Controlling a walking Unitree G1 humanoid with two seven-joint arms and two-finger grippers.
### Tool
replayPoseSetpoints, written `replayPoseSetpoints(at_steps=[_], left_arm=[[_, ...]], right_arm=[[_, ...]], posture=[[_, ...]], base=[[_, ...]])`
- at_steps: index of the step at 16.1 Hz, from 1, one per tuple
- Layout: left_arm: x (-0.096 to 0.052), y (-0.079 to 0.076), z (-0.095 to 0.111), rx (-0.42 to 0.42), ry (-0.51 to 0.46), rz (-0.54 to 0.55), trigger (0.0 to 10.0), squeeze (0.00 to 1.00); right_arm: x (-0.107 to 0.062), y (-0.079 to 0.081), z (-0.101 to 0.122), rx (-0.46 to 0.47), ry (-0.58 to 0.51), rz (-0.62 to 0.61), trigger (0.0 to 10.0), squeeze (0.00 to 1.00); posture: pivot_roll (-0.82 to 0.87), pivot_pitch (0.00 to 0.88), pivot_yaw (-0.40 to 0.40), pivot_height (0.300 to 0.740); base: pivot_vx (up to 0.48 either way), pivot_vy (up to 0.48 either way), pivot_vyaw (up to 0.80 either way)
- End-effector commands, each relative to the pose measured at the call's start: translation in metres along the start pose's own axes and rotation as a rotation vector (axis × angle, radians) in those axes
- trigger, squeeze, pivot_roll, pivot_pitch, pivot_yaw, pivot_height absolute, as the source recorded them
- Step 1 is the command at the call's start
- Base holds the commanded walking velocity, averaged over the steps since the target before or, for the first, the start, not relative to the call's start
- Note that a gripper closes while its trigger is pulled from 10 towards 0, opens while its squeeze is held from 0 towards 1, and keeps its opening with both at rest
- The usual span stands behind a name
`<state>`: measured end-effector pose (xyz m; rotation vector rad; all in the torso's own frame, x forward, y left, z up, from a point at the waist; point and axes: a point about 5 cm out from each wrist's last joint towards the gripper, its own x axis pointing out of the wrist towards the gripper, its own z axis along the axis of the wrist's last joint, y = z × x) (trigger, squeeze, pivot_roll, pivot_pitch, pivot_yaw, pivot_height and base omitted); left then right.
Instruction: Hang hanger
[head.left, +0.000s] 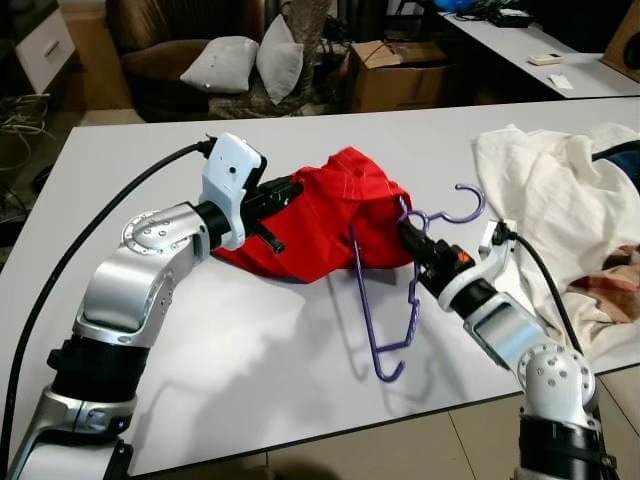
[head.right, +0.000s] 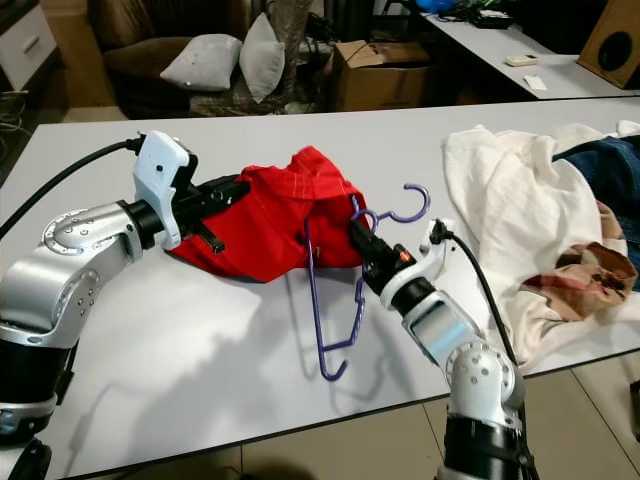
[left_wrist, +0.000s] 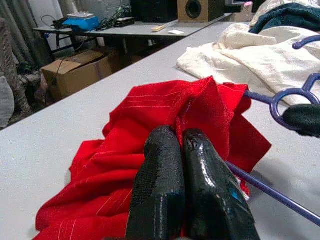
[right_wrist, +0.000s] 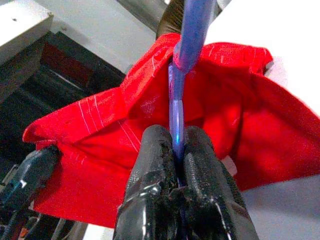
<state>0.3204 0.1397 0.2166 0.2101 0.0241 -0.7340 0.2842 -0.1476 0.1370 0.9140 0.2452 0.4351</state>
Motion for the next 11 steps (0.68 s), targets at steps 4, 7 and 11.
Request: replayPoseSetpoints(at_steps=[4,7,11], left_arm=[[-0.0022,-0.0058,-0.0025,-0.006,-0.015,0.009,0.0,0.0],[-0.0031,-0.0084,-0.0042,-0.004,-0.013,0.009,0.0,0.0],[-0.004,-0.0115,-0.0054,-0.003,-0.007,0.003,0.0,0.0]], right_arm=[[-0.006,-0.0009,0.001,-0.021,0.014,-0.026,10.0,0.0],[-0.0064,0.0008,0.0019,-0.024,0.02,-0.022,10.0,0.0],[-0.008,0.0,0.0022,-0.022,0.028,-0.026,10.0,0.0]], posture=[[0.14,0.0,-0.128,0.74],[0.15,0.0,-0.151,0.74],[0.15,0.0,-0.158,0.74]], base=[[0.0,0.0,0.0],[0.0,0.0,0.0],[0.0,0.0,0.0]])
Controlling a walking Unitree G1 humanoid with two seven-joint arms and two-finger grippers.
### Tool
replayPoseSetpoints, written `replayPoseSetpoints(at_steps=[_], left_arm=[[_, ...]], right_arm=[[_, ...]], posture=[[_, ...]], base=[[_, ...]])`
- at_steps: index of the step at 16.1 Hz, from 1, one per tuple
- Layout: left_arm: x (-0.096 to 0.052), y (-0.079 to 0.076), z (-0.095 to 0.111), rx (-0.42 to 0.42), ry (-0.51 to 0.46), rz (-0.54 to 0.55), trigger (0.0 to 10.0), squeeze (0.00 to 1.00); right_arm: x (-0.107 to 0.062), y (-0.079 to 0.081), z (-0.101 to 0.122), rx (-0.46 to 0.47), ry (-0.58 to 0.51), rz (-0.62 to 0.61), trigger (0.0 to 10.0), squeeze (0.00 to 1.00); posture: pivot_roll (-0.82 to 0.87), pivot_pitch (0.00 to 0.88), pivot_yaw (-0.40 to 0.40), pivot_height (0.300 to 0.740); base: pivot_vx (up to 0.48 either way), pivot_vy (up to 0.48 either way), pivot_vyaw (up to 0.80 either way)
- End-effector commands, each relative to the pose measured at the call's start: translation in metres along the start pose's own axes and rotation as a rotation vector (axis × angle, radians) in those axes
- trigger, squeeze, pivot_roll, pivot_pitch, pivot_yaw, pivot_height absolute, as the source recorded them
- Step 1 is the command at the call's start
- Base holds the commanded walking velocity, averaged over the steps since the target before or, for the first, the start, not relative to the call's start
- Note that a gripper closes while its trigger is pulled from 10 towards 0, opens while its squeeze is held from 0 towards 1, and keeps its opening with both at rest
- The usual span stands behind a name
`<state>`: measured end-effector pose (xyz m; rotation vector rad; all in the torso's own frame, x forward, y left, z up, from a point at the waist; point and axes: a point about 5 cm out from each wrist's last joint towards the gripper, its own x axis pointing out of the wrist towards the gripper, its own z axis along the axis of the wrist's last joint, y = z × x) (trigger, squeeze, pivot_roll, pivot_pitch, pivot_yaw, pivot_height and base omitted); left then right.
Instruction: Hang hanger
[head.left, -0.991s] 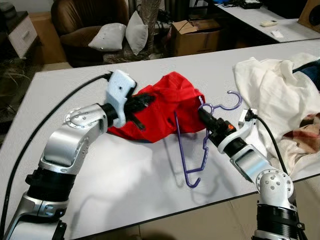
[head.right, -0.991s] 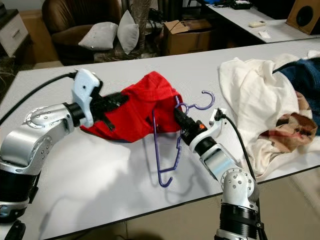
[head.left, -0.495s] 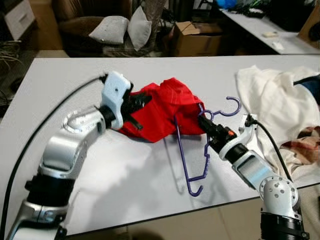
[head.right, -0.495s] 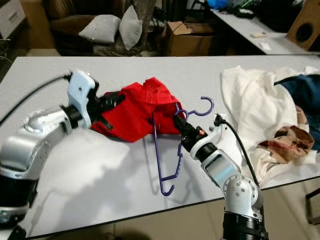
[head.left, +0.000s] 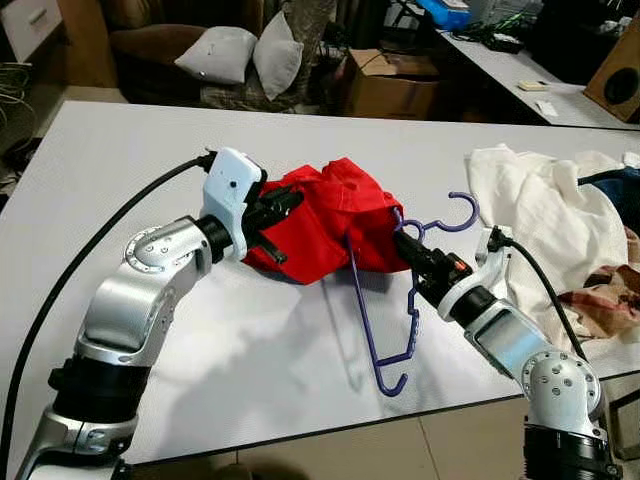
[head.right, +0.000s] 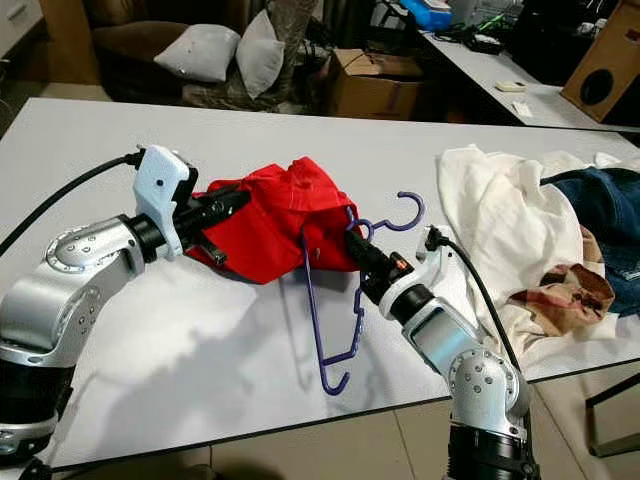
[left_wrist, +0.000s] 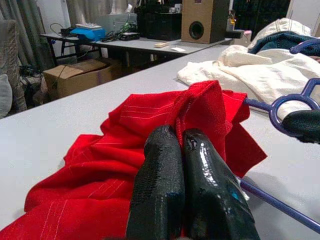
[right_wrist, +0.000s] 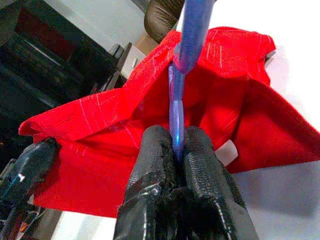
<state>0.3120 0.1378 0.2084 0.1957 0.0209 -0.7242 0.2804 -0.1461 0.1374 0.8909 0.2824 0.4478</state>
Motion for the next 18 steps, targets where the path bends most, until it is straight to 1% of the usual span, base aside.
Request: replayPoseSetpoints(at_steps=[1,3,4,5,6,8,9,10,13,15,16,18], left_arm=[[0.0,-0.002,0.001,0.01,0.004,-0.001,0.0,0.0],[0.001,0.001,0.002,0.007,0.006,0.018,0.0,0.0],[0.003,0.008,0.004,-0.002,-0.004,0.074,0.0,0.0],[0.004,0.018,0.005,-0.015,-0.022,0.148,0.0,0.0],[0.005,0.019,0.005,-0.014,-0.025,0.159,0.0,0.0],[0.007,0.02,0.004,-0.017,-0.026,0.16,0.0,0.0],[0.01,0.018,0.005,-0.017,-0.029,0.144,0.0,0.0],[0.011,0.017,0.006,-0.018,-0.033,0.138,0.0,0.0],[0.015,0.019,0.005,-0.025,-0.044,0.164,0.0,0.0],[0.016,0.02,0.006,-0.025,-0.05,0.172,0.0,0.0],[0.017,0.022,0.009,-0.023,-0.067,0.185,0.0,0.0],[0.015,0.028,0.014,-0.02,-0.09,0.212,0.0,0.0]], right_arm=[[-0.006,-0.002,0.004,-0.006,-0.012,-0.018,10.0,0.0],[-0.007,-0.001,0.004,-0.004,-0.013,-0.018,10.0,0.0],[-0.008,-0.001,0.007,-0.007,-0.016,-0.02,10.0,0.0],[-0.011,0.0,0.008,-0.027,-0.006,-0.028,10.0,0.0],[-0.013,0.001,0.007,-0.045,0.007,-0.026,10.0,0.0],[-0.019,0.003,0.0,-0.201,0.112,-0.028,10.0,0.0],[-0.023,0.002,-0.002,-0.302,0.156,-0.047,10.0,0.0],[-0.026,0.003,-0.003,-0.351,0.172,-0.056,10.0,0.0],[-0.042,0.013,-0.008,-0.505,0.252,-0.054,10.0,0.0],[-0.051,0.014,-0.016,-0.553,0.341,-0.063,10.0,0.0],[-0.055,0.009,-0.021,-0.555,0.387,-0.091,10.0,0.0],[-0.058,0.003,-0.02,-0.561,0.388,-0.134,10.0,0.0]], posture=[[0.15,0.0,-0.155,0.74],[0.14,0.0,-0.141,0.74],[0.09,0.0,-0.121,0.74],[0.07,0.0,-0.114,0.74],[0.06,0.0,-0.102,0.74],[0.03,0.0,-0.06,0.74],[0.03,0.0,-0.06,0.74],[0.01,0.0,-0.041,0.74],[-0.01,0.0,-0.031,0.74],[-0.02,0.0,-0.025,0.74],[-0.02,0.0,-0.025,0.74],[-0.03,0.0,-0.02,0.74]], base=[[0.0,0.0,0.0],[0.0,0.0,0.0],[0.0,0.0,0.0],[0.0,0.0,0.0],[0.0,0.0,0.0],[0.0,0.0,0.0],[0.0,0.0,0.0],[0.0,0.0,0.0],[0.0,0.0,0.0],[0.0,0.0,0.0],[0.0,0.0,0.0],[0.0,0.0,0.0]])
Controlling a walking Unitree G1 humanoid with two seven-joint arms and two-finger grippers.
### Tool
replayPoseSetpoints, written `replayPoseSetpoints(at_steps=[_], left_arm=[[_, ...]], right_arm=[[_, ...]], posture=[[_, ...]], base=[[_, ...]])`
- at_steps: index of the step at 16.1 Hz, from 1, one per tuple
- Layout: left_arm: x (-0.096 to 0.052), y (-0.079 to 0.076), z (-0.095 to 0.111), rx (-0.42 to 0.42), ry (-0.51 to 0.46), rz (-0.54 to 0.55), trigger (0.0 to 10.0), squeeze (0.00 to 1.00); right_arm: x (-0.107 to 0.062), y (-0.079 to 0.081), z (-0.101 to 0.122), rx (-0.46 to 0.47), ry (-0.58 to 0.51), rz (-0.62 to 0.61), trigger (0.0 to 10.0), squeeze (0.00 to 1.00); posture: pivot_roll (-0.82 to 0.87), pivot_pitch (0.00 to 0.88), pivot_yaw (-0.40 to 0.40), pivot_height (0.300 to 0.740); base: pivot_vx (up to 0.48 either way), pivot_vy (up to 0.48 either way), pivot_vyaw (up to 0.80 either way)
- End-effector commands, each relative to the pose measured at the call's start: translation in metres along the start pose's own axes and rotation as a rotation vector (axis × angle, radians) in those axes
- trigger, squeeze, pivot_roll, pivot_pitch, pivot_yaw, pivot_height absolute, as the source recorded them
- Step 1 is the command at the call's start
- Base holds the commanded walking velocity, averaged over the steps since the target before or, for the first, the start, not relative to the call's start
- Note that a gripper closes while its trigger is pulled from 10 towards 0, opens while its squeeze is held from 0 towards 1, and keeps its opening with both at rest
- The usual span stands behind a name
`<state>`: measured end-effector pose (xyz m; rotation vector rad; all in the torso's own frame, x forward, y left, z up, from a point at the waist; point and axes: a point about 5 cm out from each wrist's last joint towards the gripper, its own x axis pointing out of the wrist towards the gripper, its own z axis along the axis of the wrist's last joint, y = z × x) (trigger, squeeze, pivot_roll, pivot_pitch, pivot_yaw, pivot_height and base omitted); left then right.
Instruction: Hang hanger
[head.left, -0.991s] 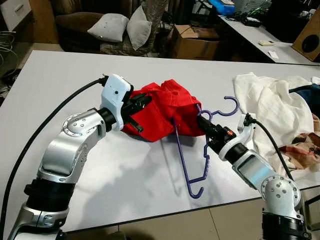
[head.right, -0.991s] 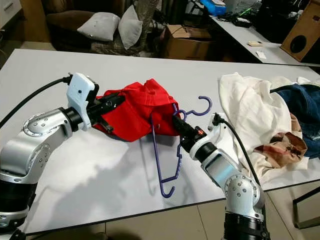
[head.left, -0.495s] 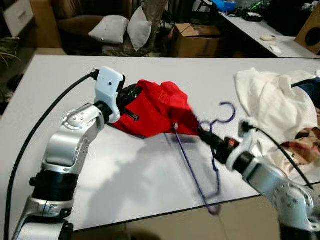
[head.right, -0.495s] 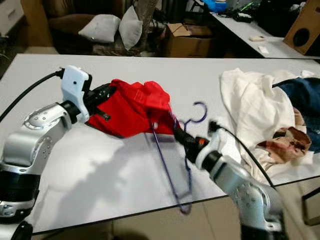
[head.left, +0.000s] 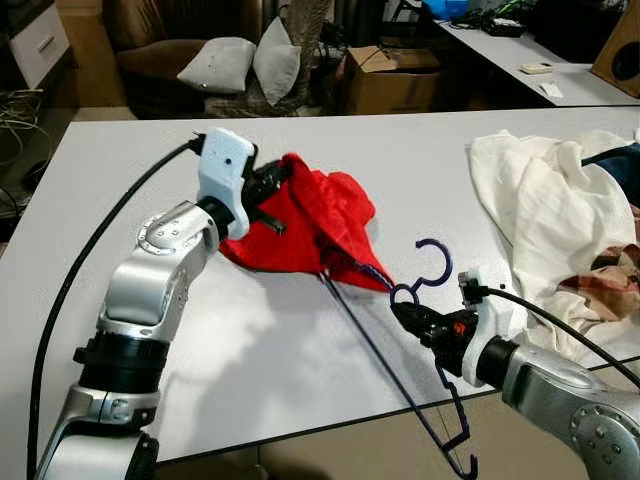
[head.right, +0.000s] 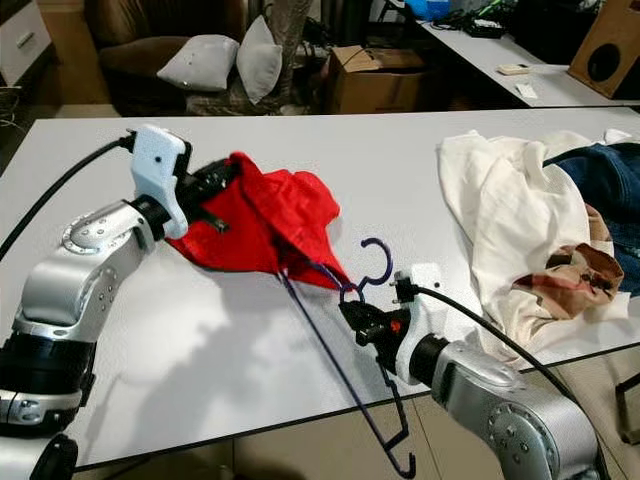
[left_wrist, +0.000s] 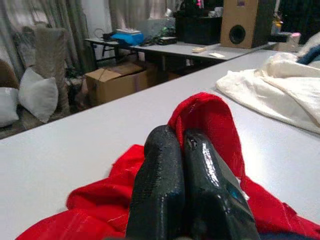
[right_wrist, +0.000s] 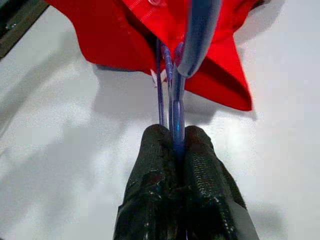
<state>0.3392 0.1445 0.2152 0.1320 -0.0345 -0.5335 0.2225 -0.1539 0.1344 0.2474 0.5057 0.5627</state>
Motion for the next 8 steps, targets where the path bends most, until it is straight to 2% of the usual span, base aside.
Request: replayPoseSetpoints(at_steps=[1,3,5,6,8], left_arm=[[0.0,0.007,0.015,0.003,-0.053,0.023,0.0,0.0],[-0.001,0.011,0.019,0.003,-0.067,0.043,0.0,0.0],[-0.001,0.015,0.021,-0.02,-0.084,0.073,0.0,0.0],[0.0,0.018,0.021,-0.026,-0.085,0.083,0.0,0.0],[0.0,0.017,0.02,-0.034,-0.084,0.082,0.0,0.0]], right_arm=[[-0.003,-0.012,0.0,-0.022,-0.005,-0.09,10.0,0.0],[-0.004,-0.011,0.008,-0.024,-0.04,-0.084,10.0,0.0],[-0.005,-0.006,0.01,-0.023,-0.03,-0.055,10.0,0.0],[-0.007,-0.009,0.012,-0.052,-0.029,-0.084,10.0,0.0],[-0.008,-0.017,0.017,-0.055,-0.063,-0.151,10.0,0.0]], posture=[[-0.02,0.0,-0.023,0.74],[-0.02,0.0,-0.026,0.74],[-0.03,0.0,-0.029,0.74],[-0.03,0.0,-0.028,0.74],[-0.03,0.0,-0.023,0.74]], base=[[0.0,0.0,0.0],[0.0,0.0,0.0],[0.0,0.0,0.0],[0.0,0.0,0.0],[0.0,0.0,0.0]])
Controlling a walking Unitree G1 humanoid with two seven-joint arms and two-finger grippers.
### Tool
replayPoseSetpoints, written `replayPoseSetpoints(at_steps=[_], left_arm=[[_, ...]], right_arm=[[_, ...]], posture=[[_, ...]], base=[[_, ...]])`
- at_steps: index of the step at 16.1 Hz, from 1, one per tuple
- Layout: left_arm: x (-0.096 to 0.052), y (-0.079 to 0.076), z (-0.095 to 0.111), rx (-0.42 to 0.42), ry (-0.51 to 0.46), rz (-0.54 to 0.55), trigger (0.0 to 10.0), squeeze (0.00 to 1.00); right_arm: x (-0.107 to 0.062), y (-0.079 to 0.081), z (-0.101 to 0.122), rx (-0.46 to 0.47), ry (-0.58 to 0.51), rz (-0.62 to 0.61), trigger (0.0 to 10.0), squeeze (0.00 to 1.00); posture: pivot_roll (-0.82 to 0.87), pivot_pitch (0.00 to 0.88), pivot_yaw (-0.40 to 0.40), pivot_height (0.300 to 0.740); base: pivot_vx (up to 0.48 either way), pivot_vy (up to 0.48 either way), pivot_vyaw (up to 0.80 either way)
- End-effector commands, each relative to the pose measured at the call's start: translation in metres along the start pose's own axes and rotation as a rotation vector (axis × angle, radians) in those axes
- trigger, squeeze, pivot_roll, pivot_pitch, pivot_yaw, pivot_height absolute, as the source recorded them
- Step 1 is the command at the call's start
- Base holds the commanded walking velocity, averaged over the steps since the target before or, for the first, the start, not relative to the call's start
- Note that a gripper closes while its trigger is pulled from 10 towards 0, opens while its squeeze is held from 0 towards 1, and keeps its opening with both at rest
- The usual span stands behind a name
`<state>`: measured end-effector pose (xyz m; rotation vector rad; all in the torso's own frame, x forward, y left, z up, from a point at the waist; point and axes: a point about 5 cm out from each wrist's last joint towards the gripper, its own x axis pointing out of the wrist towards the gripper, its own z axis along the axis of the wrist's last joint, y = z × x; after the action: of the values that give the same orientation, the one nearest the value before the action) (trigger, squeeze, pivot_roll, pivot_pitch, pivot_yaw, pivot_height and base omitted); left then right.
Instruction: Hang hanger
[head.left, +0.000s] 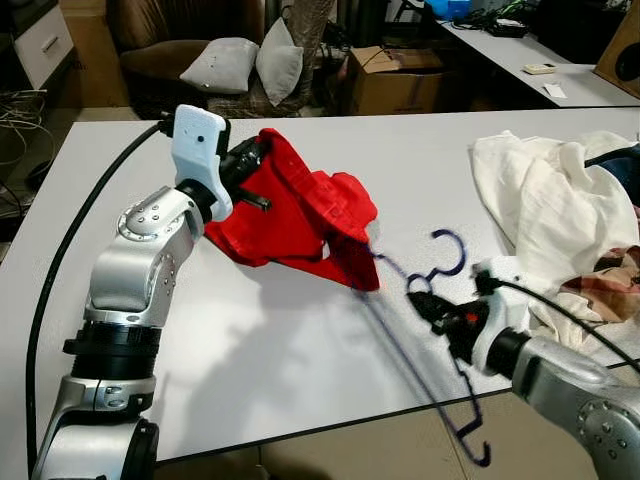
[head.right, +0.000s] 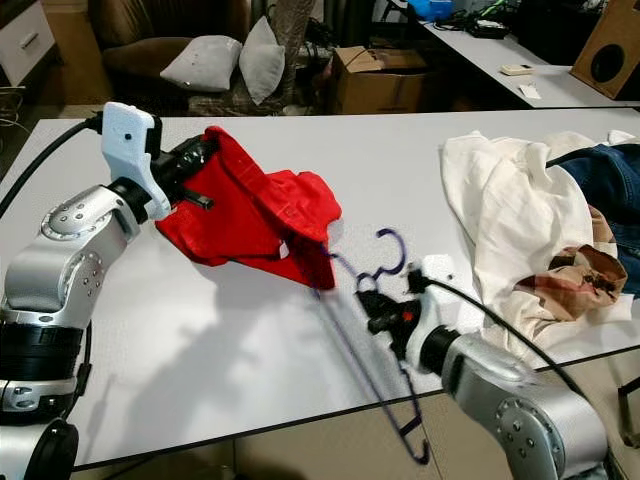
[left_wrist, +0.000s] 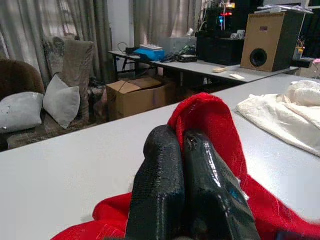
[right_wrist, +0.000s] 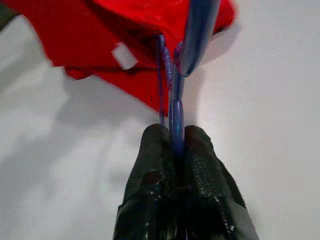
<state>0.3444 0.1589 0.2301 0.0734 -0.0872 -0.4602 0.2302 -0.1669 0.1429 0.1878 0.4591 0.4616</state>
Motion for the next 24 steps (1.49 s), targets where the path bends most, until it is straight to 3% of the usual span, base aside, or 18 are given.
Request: replayPoseSetpoints(at_steps=[1,4,7,10,14,16,18,19,24], left_arm=[[0.004,-0.001,0.007,0.006,-0.021,0.001,0.0,0.0],[0.004,-0.001,0.006,0.009,-0.012,-0.01,0.0,0.0],[-0.001,-0.008,-0.005,0.037,0.058,-0.112,0.0,0.0],[-0.005,-0.009,-0.013,0.036,0.096,-0.132,0.0,0.0],[-0.013,-0.032,-0.02,0.019,0.181,-0.359,0.0,0.0],[-0.014,-0.041,-0.023,0.025,0.2,-0.41,0.0,0.0],[-0.011,-0.046,-0.015,-0.004,0.151,-0.419,0.0,0.0],[-0.011,-0.05,-0.008,-0.042,0.117,-0.452,0.0,0.0],[-0.026,-0.057,-0.017,-0.046,0.221,-0.58,0.0,0.0]], right_arm=[[-0.002,-0.008,0.006,-0.001,-0.029,-0.052,10.0,0.0],[0.001,-0.013,0.012,0.088,-0.106,-0.077,10.0,0.0],[0.018,-0.022,0.022,0.334,-0.246,0.019,10.0,0.0],[0.04,-0.031,0.029,0.483,-0.292,0.057,10.0,0.0],[0.068,-0.048,0.046,0.662,-0.383,0.023,10.0,0.0],[0.079,-0.046,0.063,0.772,-0.453,0.067,10.0,0.0],[0.086,-0.042,0.067,0.77,-0.438,0.1,10.0,0.0],[0.09,-0.037,0.067,0.698,-0.403,0.121,10.0,0.0],[0.094,-0.054,0.083,0.871,-0.563,0.051,10.0,0.0]], posture=[[-0.03,0.0,-0.023,0.74],[-0.03,0.0,-0.022,0.74],[-0.02,0.0,-0.01,0.74],[-0.02,0.0,-0.004,0.74],[-0.01,0.0,0.007,0.74],[-0.01,0.0,0.008,0.74],[-0.01,0.0,0.011,0.74],[0.0,0.0,0.008,0.74],[0.0,0.0,0.0,0.74]], base=[[0.0,0.0,0.0],[0.0,0.0,0.0],[0.0,0.0,0.0],[0.0,0.0,0.0],[0.0,0.0,0.0],[0.0,0.0,0.0],[0.0,0.0,0.0],[0.0,0.0,0.0],[0.0,0.0,0.0]])
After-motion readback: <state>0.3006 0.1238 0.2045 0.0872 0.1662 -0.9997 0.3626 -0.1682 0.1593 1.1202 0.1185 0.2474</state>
